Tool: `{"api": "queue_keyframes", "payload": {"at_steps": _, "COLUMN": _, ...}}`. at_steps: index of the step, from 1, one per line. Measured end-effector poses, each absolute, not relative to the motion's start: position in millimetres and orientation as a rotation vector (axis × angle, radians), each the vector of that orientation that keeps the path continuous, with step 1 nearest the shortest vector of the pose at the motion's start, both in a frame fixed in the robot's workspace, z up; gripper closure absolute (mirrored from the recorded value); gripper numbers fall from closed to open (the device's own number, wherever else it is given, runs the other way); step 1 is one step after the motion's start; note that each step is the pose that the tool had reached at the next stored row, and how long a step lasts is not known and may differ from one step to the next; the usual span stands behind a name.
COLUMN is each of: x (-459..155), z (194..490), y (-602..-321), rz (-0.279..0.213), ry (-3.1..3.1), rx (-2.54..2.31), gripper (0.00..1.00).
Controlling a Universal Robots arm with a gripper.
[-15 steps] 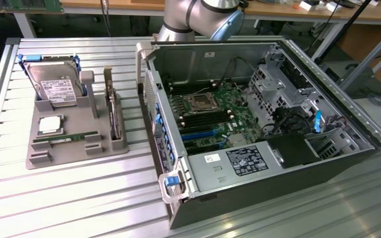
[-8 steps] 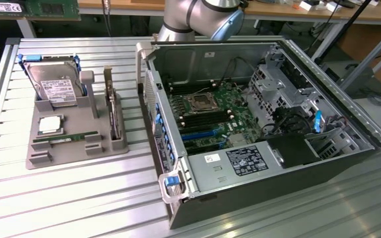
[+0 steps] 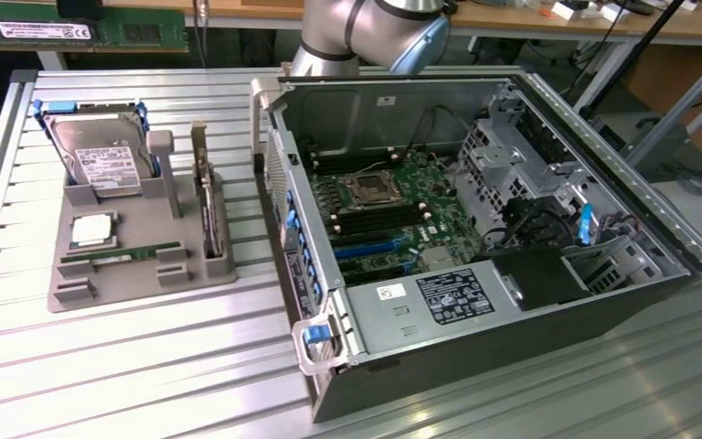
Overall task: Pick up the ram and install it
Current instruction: 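Pick up the ram and move it above insertion slot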
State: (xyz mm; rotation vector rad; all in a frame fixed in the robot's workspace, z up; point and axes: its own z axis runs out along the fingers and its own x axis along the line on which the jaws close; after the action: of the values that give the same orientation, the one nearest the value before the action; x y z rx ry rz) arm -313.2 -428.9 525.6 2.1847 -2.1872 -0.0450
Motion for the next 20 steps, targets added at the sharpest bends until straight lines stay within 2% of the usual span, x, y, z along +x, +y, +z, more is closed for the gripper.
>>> {"api": "queue_keyframes", "payload": {"at_steps": 20, "x": -257.8, "z": 492.0, "y": -428.9, "rz": -0.056, "ry": -2.179, "rx": 2.178, "gripper": 0.88}}
